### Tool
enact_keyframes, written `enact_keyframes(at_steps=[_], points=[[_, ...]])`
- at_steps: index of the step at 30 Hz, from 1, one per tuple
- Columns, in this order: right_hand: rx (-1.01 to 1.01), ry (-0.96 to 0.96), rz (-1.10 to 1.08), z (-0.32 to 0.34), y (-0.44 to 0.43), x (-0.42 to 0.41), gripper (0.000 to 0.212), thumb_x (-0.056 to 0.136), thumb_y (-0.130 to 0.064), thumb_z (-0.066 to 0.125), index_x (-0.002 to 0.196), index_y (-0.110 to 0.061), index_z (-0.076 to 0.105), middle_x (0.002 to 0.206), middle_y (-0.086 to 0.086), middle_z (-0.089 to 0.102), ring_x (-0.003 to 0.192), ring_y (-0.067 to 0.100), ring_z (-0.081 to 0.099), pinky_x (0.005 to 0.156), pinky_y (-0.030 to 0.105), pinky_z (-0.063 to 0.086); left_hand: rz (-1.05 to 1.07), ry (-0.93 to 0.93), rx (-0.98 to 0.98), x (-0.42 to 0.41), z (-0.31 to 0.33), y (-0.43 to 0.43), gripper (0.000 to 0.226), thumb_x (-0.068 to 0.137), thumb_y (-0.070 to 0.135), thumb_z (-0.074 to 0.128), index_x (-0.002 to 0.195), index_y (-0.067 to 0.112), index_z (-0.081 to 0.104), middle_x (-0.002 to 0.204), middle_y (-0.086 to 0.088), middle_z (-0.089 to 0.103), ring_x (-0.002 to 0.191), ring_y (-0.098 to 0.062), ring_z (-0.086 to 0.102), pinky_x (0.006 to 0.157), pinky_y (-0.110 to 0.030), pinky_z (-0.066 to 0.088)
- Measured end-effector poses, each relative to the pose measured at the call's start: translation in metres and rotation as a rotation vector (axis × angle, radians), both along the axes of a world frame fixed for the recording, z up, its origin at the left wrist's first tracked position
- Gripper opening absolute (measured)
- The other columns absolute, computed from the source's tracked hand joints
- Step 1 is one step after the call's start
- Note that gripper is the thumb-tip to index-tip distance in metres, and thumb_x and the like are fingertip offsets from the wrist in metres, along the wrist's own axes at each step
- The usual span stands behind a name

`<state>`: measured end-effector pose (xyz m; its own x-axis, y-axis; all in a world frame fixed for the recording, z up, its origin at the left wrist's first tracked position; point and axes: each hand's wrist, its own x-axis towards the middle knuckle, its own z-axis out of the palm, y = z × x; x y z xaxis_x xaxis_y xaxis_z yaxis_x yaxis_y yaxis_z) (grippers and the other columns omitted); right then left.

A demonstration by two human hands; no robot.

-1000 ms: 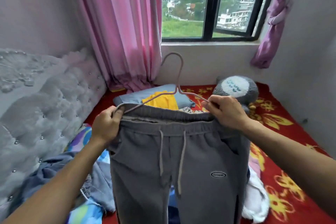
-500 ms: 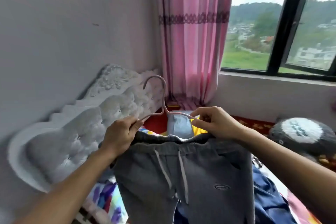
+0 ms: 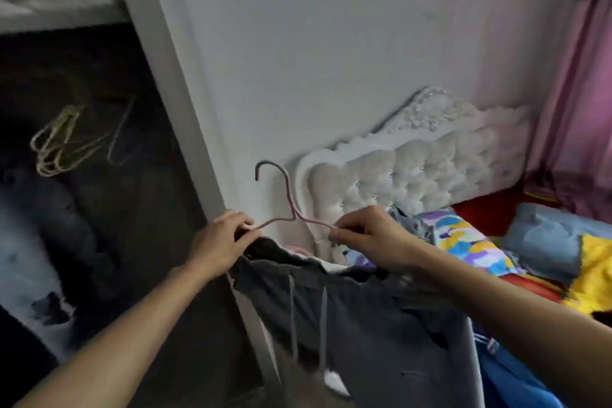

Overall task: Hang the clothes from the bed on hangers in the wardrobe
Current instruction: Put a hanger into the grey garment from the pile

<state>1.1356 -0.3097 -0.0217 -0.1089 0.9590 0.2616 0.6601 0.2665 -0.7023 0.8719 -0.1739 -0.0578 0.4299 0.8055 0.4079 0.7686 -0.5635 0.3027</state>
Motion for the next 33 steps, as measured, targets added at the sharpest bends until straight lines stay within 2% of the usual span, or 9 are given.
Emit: enact_keyframes(at_steps=[3,6,10,13,17,22,25,28,33], points=[[-0.016,0.004,0.07,0.012,0.02,-0.065,0.039,0.093,-0.027,0.061,0.056,-0.017,0.053,0.049,-0.007,0.038,0.047,0.003,0.035,0.05,0.024,0.03,0.188,-0.009,-0.031,-0.101,0.002,-0.004,0.022,0.085,0.049,0.062,0.098,0.031,0.063,0.089,0.009,0.054,0.083,-0.016,0.056,0.073,-0.034,0.048],[-0.083,0.079,0.141,0.021,0.046,-0.133,0.031,0.092,-0.025,0.062,0.068,-0.006,0.063,0.053,-0.002,0.046,0.045,0.005,0.04,0.047,0.019,0.032,0.368,-0.056,-0.084,-0.2,-0.005,-0.014,0.025,0.084,0.05,0.063,0.096,0.027,0.063,0.086,0.006,0.054,0.083,-0.019,0.058,0.075,-0.037,0.05],[-0.128,0.174,0.142,0.025,0.093,-0.232,0.026,0.089,-0.023,0.066,0.076,-0.001,0.07,0.056,0.004,0.051,0.048,0.011,0.042,0.047,0.025,0.034,0.483,-0.1,-0.198,-0.318,-0.013,-0.029,0.018,0.086,0.044,0.064,0.08,0.027,0.062,0.076,0.003,0.061,0.076,-0.018,0.063,0.069,-0.032,0.05],[-0.168,0.299,0.093,0.029,0.124,-0.308,0.019,0.088,-0.014,0.067,0.078,0.001,0.074,0.055,0.005,0.055,0.05,0.014,0.046,0.047,0.023,0.036,0.57,-0.064,-0.218,-0.402,-0.009,-0.029,0.019,0.087,0.044,0.063,0.085,0.025,0.065,0.079,0.005,0.061,0.076,-0.015,0.062,0.07,-0.033,0.052],[-0.244,0.426,0.044,0.047,0.162,-0.395,0.018,0.089,-0.007,0.063,0.082,0.006,0.073,0.051,0.004,0.05,0.033,0.008,0.039,0.034,0.016,0.03,0.637,-0.06,-0.184,-0.491,0.007,-0.017,0.023,0.087,0.04,0.064,0.095,0.018,0.067,0.085,0.0,0.062,0.08,-0.018,0.06,0.074,-0.031,0.05],[-0.253,0.517,0.039,0.086,0.205,-0.475,0.018,0.09,-0.005,0.056,0.08,0.001,0.07,0.053,0.004,0.046,0.037,0.011,0.033,0.034,0.015,0.026,0.654,-0.022,-0.187,-0.548,0.029,0.006,0.021,0.089,0.043,0.06,0.096,0.024,0.064,0.086,0.003,0.061,0.083,-0.017,0.061,0.071,-0.03,0.05],[-0.294,0.597,0.031,0.113,0.241,-0.514,0.024,0.089,-0.003,0.056,0.066,-0.005,0.06,0.044,0.001,0.045,0.03,0.008,0.03,0.032,0.015,0.024,0.639,-0.032,-0.17,-0.563,0.036,0.023,0.021,0.09,0.047,0.056,0.097,0.028,0.063,0.088,0.006,0.061,0.081,-0.013,0.06,0.074,-0.033,0.052],[-0.355,0.75,0.046,0.14,0.283,-0.546,0.032,0.093,0.004,0.04,0.064,-0.004,0.05,0.041,0.002,0.047,0.024,0.006,0.028,0.029,0.012,0.023,0.604,-0.039,-0.153,-0.573,0.042,0.041,0.025,0.091,0.049,0.053,0.097,0.026,0.063,0.089,0.005,0.06,0.083,-0.012,0.059,0.077,-0.034,0.052],[-0.335,0.865,0.047,0.185,0.36,-0.589,0.037,0.094,0.005,0.021,0.065,-0.003,0.043,0.065,0.008,0.041,0.021,0.004,0.029,0.026,0.014,0.023,0.575,-0.041,-0.085,-0.599,0.066,0.085,0.027,0.089,0.048,0.057,0.1,0.025,0.064,0.092,0.004,0.058,0.087,-0.014,0.058,0.079,-0.036,0.051]])
